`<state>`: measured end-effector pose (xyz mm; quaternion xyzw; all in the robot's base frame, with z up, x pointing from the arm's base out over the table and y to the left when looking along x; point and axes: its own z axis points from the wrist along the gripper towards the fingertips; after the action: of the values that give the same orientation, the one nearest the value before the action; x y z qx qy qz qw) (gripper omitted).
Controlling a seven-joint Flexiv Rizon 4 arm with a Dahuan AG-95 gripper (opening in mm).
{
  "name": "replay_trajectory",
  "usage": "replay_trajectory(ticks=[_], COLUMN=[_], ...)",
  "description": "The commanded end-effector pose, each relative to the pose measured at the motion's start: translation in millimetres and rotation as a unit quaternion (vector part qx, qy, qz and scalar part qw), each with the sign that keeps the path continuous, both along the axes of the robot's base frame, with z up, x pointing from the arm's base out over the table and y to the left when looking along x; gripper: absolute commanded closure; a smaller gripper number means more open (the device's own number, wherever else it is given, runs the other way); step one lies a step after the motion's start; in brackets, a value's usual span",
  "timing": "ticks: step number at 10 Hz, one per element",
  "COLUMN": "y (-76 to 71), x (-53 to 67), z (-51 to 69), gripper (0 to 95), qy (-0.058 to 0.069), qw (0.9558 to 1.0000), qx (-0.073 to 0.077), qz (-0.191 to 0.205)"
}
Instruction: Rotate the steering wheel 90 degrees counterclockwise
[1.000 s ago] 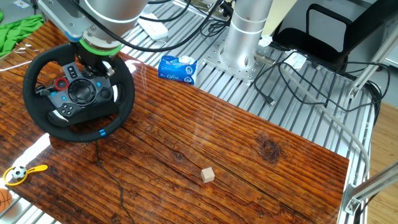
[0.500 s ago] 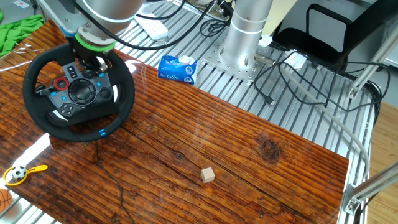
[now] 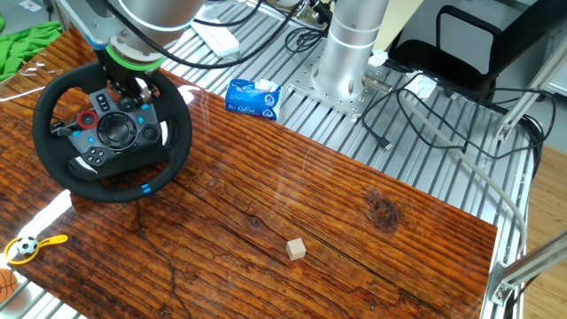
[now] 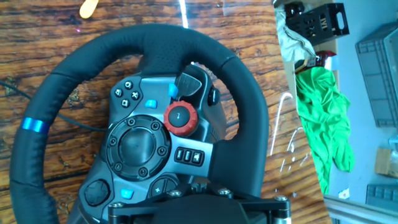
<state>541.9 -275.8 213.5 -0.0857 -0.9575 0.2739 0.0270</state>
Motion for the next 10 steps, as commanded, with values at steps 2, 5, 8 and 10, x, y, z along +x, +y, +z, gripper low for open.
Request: replay_trajectory(ticks=[2,5,8,10], y=[-0.9,1.9,5.2,5.5], x=[-1.6,-3.8,-8.8,-9.5], z=[0.1,-0.2,-2.1,-2.5], gripper=[95.0,95.0,95.0,95.0], qy=[0.001,0.017,0.025,0.036], qw=[0.9999,0.9995,0.9992,0.9988], qx=[0.003,0.010,0.014,-0.009], qz=[-0.014,-0.023,-0.028,-0.031])
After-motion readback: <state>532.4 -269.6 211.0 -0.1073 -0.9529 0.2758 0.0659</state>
